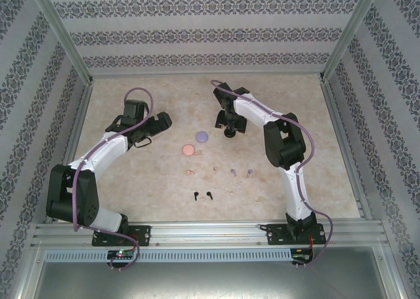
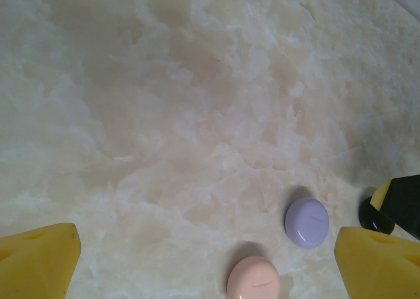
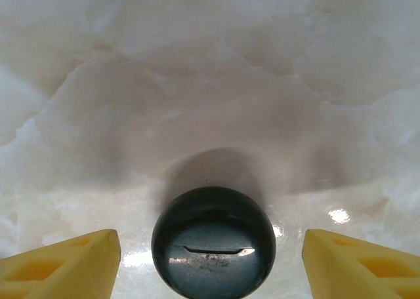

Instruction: Insert the wireless bluetooth earbuds into the charging case

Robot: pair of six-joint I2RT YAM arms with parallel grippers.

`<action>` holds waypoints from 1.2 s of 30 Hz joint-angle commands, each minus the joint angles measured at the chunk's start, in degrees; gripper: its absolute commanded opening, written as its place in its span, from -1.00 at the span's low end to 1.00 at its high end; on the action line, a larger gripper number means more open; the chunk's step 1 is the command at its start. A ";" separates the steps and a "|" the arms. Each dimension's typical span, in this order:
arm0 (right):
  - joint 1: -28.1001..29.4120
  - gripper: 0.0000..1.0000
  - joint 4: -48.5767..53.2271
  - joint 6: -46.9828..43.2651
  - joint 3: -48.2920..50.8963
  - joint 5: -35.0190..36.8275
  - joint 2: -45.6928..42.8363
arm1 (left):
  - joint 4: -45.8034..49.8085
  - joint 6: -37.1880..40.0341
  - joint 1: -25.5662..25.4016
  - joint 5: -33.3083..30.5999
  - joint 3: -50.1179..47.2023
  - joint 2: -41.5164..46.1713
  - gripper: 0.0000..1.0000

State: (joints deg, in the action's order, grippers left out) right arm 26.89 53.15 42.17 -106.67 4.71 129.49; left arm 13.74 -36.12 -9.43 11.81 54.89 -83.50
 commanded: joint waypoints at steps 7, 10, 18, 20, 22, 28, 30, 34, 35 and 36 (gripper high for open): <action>0.44 0.35 -0.75 1.22 0.84 0.28 2.36 | 0.41 -0.70 -1.10 -0.21 0.71 1.21 0.99; 0.44 0.33 -0.91 1.28 0.93 -0.10 2.61 | 0.50 -0.79 -1.20 -0.37 0.59 1.24 0.99; 0.53 0.24 -2.57 1.59 2.79 -0.83 2.70 | 0.77 -0.73 -1.72 -1.08 0.84 1.02 0.99; 0.53 0.22 -2.95 1.63 3.20 -1.17 2.70 | 0.76 -0.79 -1.84 -1.21 0.77 0.79 0.99; 0.53 0.15 -3.42 1.77 3.56 -1.46 2.57 | 0.85 -0.80 -1.88 -1.26 0.84 0.50 0.99; 0.61 -0.05 -5.32 2.11 5.56 -2.64 0.94 | 1.88 -1.21 -2.00 -0.52 1.73 -0.99 0.99; 0.61 -0.09 -6.30 1.90 6.23 -3.22 0.03 | 3.14 -1.83 -1.97 0.55 2.76 -2.39 0.99; 0.36 -0.17 -8.16 1.63 7.87 -4.43 -3.14 | 3.29 -3.28 -2.01 4.87 5.08 -5.82 0.99; 0.07 -0.17 -9.00 2.13 8.82 -4.89 -4.39 | 0.37 -3.52 -2.13 6.57 4.33 -5.82 0.99; -0.20 -0.17 -10.17 2.73 9.78 -5.75 -5.58 | -2.99 -3.71 -2.38 7.87 3.18 -5.52 0.99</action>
State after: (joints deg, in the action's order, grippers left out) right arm 26.76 45.47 43.59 -99.09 2.90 127.37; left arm 14.39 -38.11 -10.90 15.07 58.30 -88.86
